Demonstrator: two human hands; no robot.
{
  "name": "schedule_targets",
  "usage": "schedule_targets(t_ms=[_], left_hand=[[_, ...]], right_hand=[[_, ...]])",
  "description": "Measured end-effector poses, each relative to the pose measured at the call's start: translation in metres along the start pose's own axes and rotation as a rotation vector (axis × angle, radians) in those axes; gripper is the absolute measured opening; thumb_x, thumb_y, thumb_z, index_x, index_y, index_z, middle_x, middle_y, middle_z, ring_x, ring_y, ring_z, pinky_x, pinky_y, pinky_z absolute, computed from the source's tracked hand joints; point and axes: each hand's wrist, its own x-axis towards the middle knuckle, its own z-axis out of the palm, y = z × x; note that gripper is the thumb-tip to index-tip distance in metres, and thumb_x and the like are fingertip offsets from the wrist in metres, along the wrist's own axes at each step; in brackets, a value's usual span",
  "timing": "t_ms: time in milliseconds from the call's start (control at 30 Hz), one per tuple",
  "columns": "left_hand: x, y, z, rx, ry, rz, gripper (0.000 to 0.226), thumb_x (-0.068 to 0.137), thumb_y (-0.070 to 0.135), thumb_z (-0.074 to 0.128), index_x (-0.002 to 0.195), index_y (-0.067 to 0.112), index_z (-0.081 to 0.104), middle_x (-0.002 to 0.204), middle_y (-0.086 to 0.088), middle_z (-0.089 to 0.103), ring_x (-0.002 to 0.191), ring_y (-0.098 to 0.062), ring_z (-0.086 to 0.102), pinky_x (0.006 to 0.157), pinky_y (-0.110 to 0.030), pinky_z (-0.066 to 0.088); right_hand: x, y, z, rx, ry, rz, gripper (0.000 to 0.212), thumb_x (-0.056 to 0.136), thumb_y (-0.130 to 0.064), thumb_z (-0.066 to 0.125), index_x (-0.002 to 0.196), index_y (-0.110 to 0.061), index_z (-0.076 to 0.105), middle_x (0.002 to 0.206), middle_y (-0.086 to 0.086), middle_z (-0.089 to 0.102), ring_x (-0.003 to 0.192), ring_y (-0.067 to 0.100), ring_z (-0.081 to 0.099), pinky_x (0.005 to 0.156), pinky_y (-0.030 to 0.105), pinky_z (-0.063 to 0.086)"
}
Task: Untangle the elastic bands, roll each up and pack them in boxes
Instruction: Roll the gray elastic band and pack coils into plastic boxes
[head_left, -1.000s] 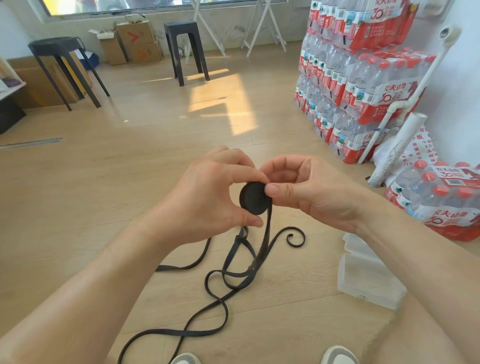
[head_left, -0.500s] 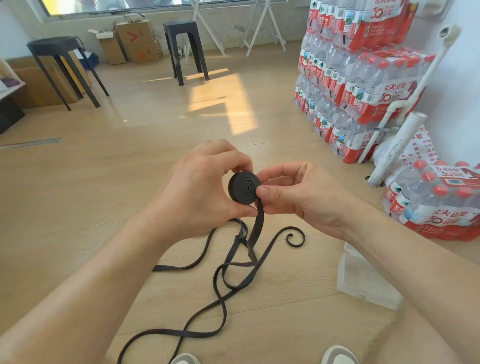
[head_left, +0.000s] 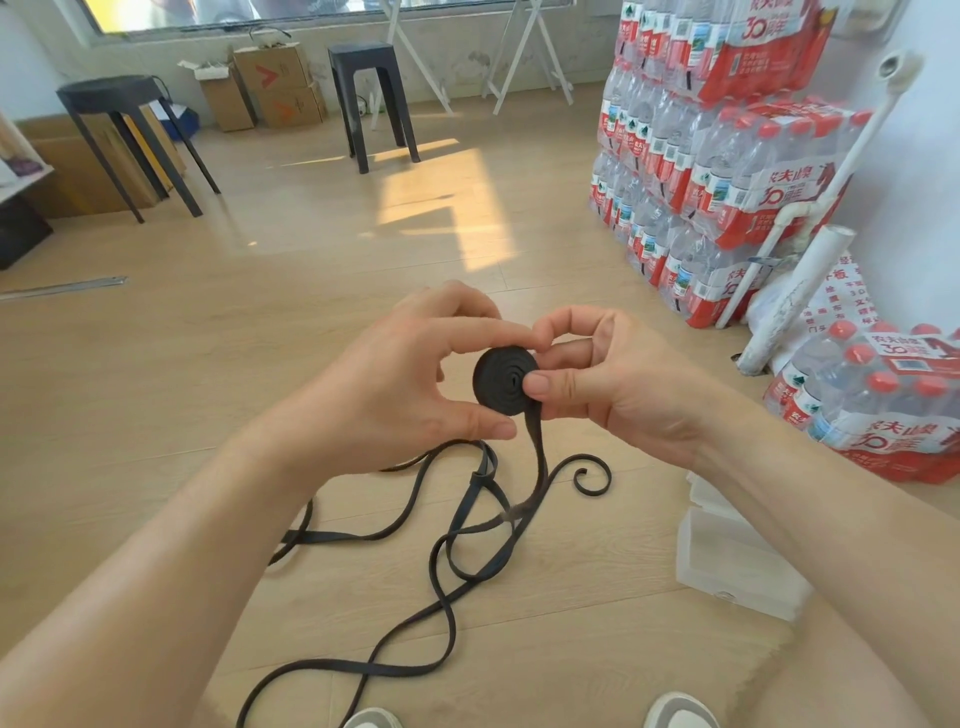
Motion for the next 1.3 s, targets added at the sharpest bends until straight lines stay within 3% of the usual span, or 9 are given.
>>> schedule_targets(t_ms=[200, 400, 500, 667, 833, 933, 1033, 1167, 1300], left_hand=[[-0.001, 0.005, 0.001, -0.013, 0.103, -0.001, 0.046, 0.053, 0.033, 0.088, 0.096, 0.033, 0.07, 0.096, 0.017, 0.062, 0.085, 0.002, 0.052, 0.07, -0.013, 0.041], [-0.003, 0.004, 0.008, 0.032, 0.156, -0.087, 0.043, 0.053, 0.036, 0.087, 0.091, 0.031, 0.068, 0.078, 0.014, 0.068, 0.083, -0.003, 0.06, 0.079, -0.022, 0.049], [-0.001, 0.006, 0.011, 0.13, 0.157, -0.024, 0.046, 0.053, 0.035, 0.088, 0.092, 0.025, 0.067, 0.079, 0.011, 0.064, 0.08, -0.007, 0.058, 0.074, -0.026, 0.047], [0.001, 0.007, 0.013, 0.078, 0.142, 0.017, 0.054, 0.047, 0.031, 0.091, 0.092, 0.028, 0.061, 0.084, 0.018, 0.057, 0.083, 0.005, 0.051, 0.072, -0.008, 0.039], [0.003, 0.006, 0.017, 0.023, 0.079, 0.019, 0.06, 0.049, 0.031, 0.091, 0.096, 0.029, 0.055, 0.095, 0.018, 0.054, 0.092, 0.002, 0.049, 0.074, -0.01, 0.037], [0.001, 0.007, 0.009, -0.04, -0.066, 0.012, 0.065, 0.06, 0.029, 0.086, 0.117, 0.039, 0.057, 0.108, 0.02, 0.05, 0.102, -0.002, 0.049, 0.078, -0.012, 0.041], [-0.001, 0.009, 0.003, -0.088, -0.159, 0.0, 0.056, 0.068, 0.022, 0.082, 0.116, 0.041, 0.062, 0.109, 0.021, 0.05, 0.1, 0.0, 0.048, 0.078, -0.011, 0.041], [-0.001, 0.007, 0.005, -0.074, 0.04, -0.015, 0.049, 0.057, 0.018, 0.089, 0.1, 0.031, 0.07, 0.099, 0.016, 0.06, 0.09, -0.003, 0.053, 0.071, -0.013, 0.041], [0.0, 0.001, 0.006, 0.027, 0.194, -0.016, 0.048, 0.05, 0.024, 0.091, 0.093, 0.027, 0.068, 0.093, 0.015, 0.061, 0.081, 0.007, 0.05, 0.066, -0.008, 0.035]], right_hand=[[0.001, 0.009, -0.002, 0.059, -0.034, 0.056, 0.03, 0.061, -0.011, 0.081, 0.087, -0.009, 0.066, 0.087, 0.015, 0.072, 0.076, 0.022, 0.069, 0.081, 0.039, 0.057], [-0.002, 0.005, 0.002, -0.004, 0.018, 0.058, 0.035, 0.068, -0.022, 0.071, 0.099, -0.005, 0.069, 0.09, 0.011, 0.074, 0.078, 0.02, 0.071, 0.064, 0.027, 0.057], [-0.003, 0.005, 0.004, -0.087, 0.021, 0.029, 0.037, 0.065, -0.021, 0.075, 0.098, -0.006, 0.066, 0.093, 0.015, 0.073, 0.082, 0.022, 0.071, 0.069, 0.031, 0.058], [-0.003, 0.003, 0.001, -0.091, -0.033, 0.039, 0.049, 0.063, -0.009, 0.079, 0.108, 0.001, 0.061, 0.089, 0.015, 0.072, 0.077, 0.025, 0.069, 0.074, 0.039, 0.06], [-0.004, -0.001, 0.0, -0.072, -0.066, 0.032, 0.049, 0.058, -0.007, 0.081, 0.103, -0.006, 0.061, 0.078, 0.01, 0.072, 0.066, 0.02, 0.069, 0.06, 0.03, 0.058], [-0.005, -0.004, -0.002, -0.059, -0.067, 0.031, 0.045, 0.062, 0.002, 0.08, 0.099, -0.007, 0.057, 0.073, 0.008, 0.072, 0.063, 0.019, 0.069, 0.053, 0.026, 0.055], [-0.005, -0.003, -0.002, -0.065, -0.1, 0.062, 0.034, 0.065, 0.001, 0.075, 0.094, -0.01, 0.058, 0.078, 0.012, 0.072, 0.065, 0.021, 0.069, 0.053, 0.026, 0.054], [-0.004, 0.001, -0.004, -0.012, -0.111, 0.084, 0.028, 0.072, -0.008, 0.074, 0.098, -0.013, 0.063, 0.095, 0.015, 0.07, 0.083, 0.023, 0.067, 0.075, 0.032, 0.055], [-0.004, 0.004, -0.003, -0.005, -0.026, 0.083, 0.027, 0.069, -0.011, 0.075, 0.095, -0.009, 0.067, 0.087, 0.009, 0.071, 0.075, 0.014, 0.069, 0.065, 0.023, 0.057]])
